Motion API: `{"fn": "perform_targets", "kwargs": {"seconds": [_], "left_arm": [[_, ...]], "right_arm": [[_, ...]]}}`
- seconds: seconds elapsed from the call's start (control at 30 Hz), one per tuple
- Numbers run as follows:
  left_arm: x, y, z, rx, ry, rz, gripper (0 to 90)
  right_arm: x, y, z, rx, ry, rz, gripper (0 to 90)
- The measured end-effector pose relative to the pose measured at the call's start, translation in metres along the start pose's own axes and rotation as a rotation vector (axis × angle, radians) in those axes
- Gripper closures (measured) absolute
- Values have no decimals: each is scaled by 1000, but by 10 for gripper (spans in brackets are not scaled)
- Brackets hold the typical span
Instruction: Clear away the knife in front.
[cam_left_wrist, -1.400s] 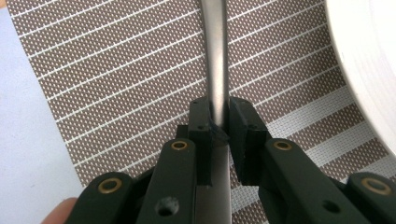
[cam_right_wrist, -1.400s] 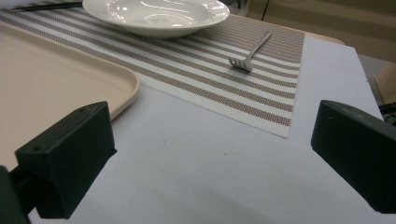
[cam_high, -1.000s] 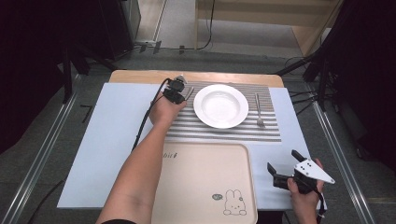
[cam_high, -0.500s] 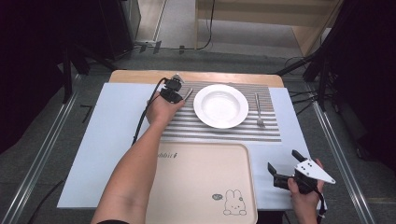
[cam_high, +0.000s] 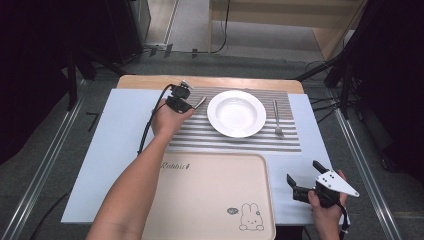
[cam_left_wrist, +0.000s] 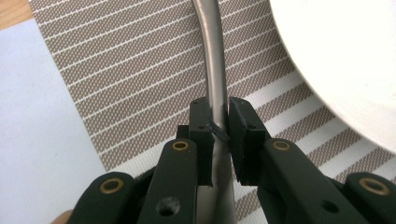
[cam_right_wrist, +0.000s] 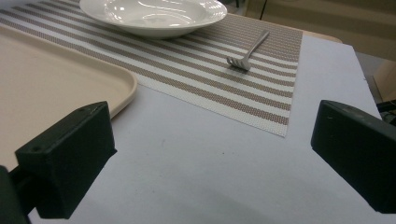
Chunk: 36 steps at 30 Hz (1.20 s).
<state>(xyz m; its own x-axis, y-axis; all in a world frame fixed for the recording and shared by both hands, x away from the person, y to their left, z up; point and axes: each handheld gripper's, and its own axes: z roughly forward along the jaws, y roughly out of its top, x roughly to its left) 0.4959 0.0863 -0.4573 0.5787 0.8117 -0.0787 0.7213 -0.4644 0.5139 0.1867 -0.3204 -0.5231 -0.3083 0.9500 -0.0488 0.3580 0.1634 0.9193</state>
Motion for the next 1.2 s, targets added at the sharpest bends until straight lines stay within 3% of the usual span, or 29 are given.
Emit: {"fn": "perform_targets", "kwargs": {"seconds": [0.4, 1.2], "left_arm": [[5, -19, -20, -44, -20, 3, 800], [-7, -66, -62, -112, -55, 39, 800]], "right_arm": [[0, 0, 0, -1, -1, 2, 0], [-4, 0, -3, -22, 7, 43, 0]]}}
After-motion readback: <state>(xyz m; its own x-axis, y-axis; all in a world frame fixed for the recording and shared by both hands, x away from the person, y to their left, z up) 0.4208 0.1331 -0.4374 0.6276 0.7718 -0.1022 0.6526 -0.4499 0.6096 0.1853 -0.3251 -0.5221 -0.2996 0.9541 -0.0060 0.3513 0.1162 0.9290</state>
